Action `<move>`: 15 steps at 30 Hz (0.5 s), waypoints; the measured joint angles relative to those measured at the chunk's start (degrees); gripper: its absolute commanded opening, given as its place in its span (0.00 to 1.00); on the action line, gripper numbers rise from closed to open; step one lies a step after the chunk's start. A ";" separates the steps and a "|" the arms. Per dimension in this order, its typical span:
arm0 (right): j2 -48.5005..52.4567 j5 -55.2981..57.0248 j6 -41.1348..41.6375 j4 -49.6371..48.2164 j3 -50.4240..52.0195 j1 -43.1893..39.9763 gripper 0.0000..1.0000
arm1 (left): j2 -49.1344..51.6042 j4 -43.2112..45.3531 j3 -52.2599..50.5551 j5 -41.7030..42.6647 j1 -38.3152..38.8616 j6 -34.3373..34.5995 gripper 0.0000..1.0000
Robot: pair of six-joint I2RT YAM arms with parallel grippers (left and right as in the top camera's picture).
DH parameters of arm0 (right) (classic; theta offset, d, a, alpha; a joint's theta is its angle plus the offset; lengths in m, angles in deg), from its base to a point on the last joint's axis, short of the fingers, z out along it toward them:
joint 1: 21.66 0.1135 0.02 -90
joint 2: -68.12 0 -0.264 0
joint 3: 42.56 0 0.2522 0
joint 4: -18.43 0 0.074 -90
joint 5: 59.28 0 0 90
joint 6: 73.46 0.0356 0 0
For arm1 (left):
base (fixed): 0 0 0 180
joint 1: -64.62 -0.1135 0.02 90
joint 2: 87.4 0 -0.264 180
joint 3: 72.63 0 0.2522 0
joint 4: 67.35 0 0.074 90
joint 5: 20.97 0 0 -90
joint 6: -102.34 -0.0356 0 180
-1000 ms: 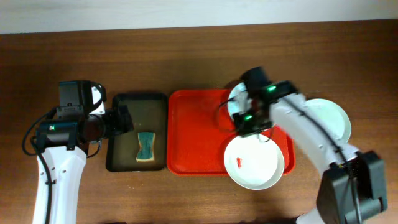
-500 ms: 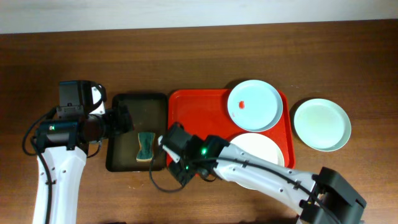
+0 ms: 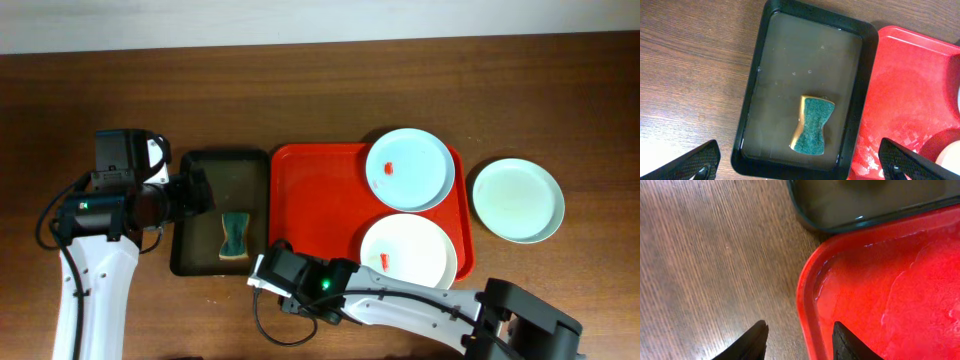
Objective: Clean dirty plates on tray and stack at the side
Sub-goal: 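Move right gripper to the lower white plate's left rim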
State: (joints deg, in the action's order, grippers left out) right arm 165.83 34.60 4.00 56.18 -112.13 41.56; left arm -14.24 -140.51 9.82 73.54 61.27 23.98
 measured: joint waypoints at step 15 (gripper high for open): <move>5.38 0.68 -0.96 -3.52 0.46 -0.02 0.28 | 0.00 0.02 0.00 0.00 0.00 0.00 0.99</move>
State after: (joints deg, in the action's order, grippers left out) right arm 171.20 35.27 3.04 52.66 -111.67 41.54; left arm -14.24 -140.49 9.82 73.54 61.27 23.98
